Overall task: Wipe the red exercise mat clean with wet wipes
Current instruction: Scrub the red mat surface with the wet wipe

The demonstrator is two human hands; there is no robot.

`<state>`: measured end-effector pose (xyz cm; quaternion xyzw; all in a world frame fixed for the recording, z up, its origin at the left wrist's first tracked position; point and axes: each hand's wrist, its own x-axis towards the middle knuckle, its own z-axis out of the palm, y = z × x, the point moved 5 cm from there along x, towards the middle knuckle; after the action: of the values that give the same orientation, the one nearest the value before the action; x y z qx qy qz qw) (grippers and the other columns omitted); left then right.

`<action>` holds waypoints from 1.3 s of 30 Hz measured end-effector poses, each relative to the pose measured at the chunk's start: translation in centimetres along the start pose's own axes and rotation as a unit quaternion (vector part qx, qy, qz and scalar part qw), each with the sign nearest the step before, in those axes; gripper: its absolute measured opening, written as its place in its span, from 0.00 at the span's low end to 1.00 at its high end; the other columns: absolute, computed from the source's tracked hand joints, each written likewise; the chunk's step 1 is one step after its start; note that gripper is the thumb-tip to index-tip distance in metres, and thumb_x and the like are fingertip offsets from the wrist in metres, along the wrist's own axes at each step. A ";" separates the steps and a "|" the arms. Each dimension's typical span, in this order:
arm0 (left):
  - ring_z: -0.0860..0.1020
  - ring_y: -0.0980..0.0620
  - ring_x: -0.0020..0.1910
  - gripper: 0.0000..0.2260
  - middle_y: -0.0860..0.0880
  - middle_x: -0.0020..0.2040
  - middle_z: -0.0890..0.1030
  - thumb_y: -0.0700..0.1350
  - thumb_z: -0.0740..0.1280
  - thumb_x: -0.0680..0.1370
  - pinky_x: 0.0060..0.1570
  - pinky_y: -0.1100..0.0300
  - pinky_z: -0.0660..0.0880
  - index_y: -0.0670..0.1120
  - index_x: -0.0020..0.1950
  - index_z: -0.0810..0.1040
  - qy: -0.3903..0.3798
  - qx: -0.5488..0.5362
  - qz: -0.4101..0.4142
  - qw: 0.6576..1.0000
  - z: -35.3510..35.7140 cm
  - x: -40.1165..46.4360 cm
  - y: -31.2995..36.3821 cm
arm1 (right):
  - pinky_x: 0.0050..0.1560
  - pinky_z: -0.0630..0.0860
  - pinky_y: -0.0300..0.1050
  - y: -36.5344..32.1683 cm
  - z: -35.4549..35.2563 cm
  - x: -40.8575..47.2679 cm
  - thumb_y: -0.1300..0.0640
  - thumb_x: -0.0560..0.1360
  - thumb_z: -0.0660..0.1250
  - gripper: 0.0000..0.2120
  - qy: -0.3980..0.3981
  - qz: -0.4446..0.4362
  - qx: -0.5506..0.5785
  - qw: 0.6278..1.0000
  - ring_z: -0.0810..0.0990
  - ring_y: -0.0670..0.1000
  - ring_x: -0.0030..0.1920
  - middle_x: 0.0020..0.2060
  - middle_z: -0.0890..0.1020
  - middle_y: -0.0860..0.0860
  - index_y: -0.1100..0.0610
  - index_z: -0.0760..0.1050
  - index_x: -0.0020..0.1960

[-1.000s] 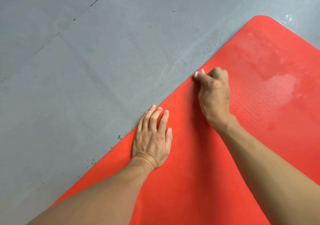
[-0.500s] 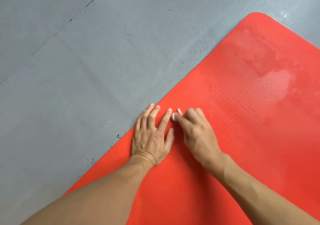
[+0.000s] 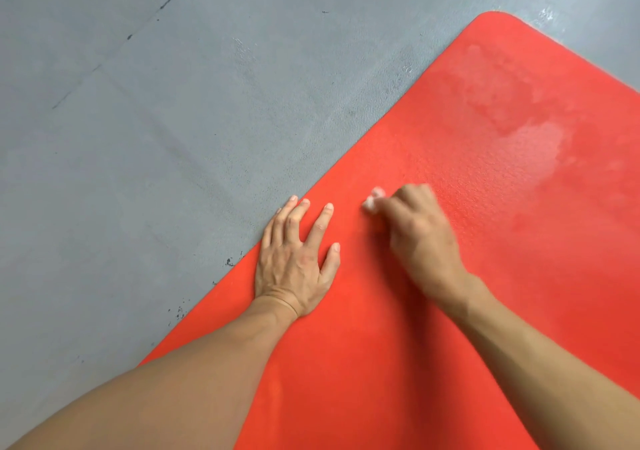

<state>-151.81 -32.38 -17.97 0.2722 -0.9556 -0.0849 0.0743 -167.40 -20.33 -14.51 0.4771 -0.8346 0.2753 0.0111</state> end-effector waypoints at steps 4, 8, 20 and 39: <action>0.66 0.41 0.79 0.27 0.41 0.74 0.71 0.57 0.61 0.80 0.75 0.41 0.66 0.52 0.79 0.72 0.005 -0.001 0.001 1.000 0.0 -0.1 0.0 | 0.43 0.71 0.56 2.7 -1.8 -1.2 0.60 0.84 0.65 0.08 0.089 0.161 -0.025 0.983 0.70 0.56 0.43 0.40 0.74 0.55 0.59 0.84 0.54; 0.66 0.41 0.79 0.27 0.41 0.74 0.71 0.57 0.61 0.81 0.75 0.42 0.66 0.52 0.79 0.71 0.008 0.005 0.005 1.000 0.0 0.0 0.0 | 0.42 0.72 0.54 -4.5 0.6 -5.7 0.61 0.85 0.60 0.12 -0.035 0.001 0.044 0.998 0.69 0.56 0.40 0.41 0.73 0.54 0.61 0.81 0.57; 0.66 0.41 0.79 0.27 0.41 0.74 0.71 0.57 0.61 0.81 0.76 0.42 0.65 0.51 0.79 0.71 0.016 0.006 0.005 1.000 0.1 -0.1 0.0 | 0.41 0.72 0.54 -4.6 0.5 -6.9 0.58 0.87 0.57 0.15 -0.030 0.010 0.050 0.998 0.70 0.55 0.41 0.41 0.75 0.54 0.60 0.82 0.59; 0.66 0.41 0.78 0.26 0.41 0.73 0.71 0.57 0.60 0.80 0.74 0.42 0.67 0.51 0.78 0.72 0.017 0.001 0.002 1.000 0.0 -0.2 0.1 | 0.43 0.72 0.56 3.9 -3.3 -5.3 0.61 0.83 0.67 0.07 0.121 0.190 -0.012 0.974 0.71 0.57 0.42 0.40 0.74 0.55 0.59 0.84 0.55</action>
<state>-151.69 -32.20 -17.99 0.2715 -0.9549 -0.0792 0.0907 -168.45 -13.07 -15.01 0.2727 -0.9056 0.3182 0.0650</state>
